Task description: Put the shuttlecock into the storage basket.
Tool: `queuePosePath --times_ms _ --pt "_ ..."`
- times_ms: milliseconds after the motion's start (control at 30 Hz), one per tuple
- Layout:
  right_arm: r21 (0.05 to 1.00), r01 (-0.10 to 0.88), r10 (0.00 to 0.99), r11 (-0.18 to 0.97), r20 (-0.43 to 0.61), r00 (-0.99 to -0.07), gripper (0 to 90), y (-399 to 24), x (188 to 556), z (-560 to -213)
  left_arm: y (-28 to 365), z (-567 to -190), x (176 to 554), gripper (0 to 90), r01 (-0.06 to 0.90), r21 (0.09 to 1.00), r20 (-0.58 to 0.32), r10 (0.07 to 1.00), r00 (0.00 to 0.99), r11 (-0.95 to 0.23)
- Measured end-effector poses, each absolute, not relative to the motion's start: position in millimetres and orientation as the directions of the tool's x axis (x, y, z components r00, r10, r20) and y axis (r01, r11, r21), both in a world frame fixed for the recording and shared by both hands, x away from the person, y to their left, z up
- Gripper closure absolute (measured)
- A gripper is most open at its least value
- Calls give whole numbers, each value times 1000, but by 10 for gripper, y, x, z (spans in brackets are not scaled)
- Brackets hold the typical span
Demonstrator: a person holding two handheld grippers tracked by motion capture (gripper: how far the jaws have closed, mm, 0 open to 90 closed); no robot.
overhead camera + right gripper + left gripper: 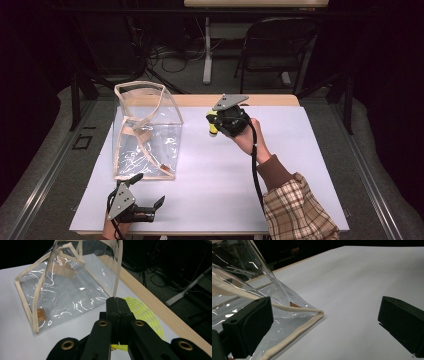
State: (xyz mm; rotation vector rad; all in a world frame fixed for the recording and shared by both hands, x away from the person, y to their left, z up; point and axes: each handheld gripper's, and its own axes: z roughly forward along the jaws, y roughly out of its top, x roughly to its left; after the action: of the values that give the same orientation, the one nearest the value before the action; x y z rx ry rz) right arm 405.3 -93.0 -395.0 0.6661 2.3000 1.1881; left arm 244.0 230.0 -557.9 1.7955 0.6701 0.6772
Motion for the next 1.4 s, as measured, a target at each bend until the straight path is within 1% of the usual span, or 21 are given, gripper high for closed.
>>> queuePosePath --times_ms 700,1400 --pt "835 168 594 525 -218 -775 900 -782 4119 -3794 2276 -5563 2433 0 110 951 137 712 689 -290" --pt "841 143 585 522 -231 -778 900 -653 4185 -3621 2281 -5560 2427 0 110 951 138 712 689 -291"
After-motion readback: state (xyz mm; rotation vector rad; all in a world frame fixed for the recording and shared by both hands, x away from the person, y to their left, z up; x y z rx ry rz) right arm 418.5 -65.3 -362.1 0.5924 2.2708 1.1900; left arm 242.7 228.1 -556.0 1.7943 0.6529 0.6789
